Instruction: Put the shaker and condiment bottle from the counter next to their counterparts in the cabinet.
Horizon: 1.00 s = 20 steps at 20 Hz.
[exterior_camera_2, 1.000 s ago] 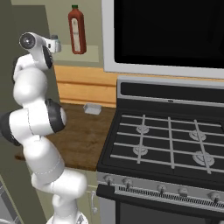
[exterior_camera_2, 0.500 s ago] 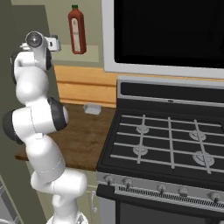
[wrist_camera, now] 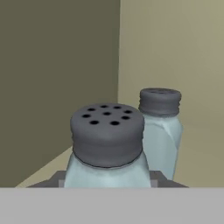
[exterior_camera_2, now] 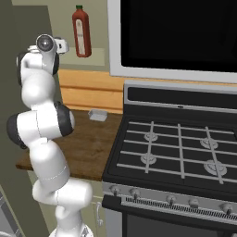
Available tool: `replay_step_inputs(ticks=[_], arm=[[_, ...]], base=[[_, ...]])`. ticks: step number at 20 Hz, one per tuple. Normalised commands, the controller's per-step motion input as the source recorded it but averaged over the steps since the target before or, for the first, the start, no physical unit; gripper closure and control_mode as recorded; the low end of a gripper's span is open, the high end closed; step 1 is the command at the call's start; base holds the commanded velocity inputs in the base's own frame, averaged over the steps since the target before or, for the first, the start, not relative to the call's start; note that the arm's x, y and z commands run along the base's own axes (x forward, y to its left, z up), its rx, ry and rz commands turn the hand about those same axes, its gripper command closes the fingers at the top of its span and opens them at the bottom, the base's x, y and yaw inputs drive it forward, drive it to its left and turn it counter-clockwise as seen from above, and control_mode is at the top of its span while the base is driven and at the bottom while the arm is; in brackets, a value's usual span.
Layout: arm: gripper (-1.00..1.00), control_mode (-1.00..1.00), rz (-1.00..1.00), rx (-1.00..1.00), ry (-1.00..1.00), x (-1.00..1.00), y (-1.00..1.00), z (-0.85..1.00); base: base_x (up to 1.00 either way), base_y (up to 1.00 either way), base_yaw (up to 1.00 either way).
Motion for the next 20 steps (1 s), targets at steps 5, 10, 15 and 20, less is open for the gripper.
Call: replay_step_inputs(ticks=[5, 10, 15, 20], arm=[[1.0, -1.0, 0.0, 0.0, -0.01, 0.1, 0.0, -0.1], [1.0, -1.0, 0.0, 0.0, -0.02, 0.19, 0.0, -0.24], [1.0, -1.0, 0.0, 0.0, 0.0, 0.33, 0.0, -0.17], [1.0, -1.0, 0.0, 0.0, 0.0, 0.18, 0.0, -0.19]], base=[[0.0, 0.0, 0.0], [0.0, 0.0, 0.0], [0.0, 0.0, 0.0], [0.0, 0.0, 0.0]])
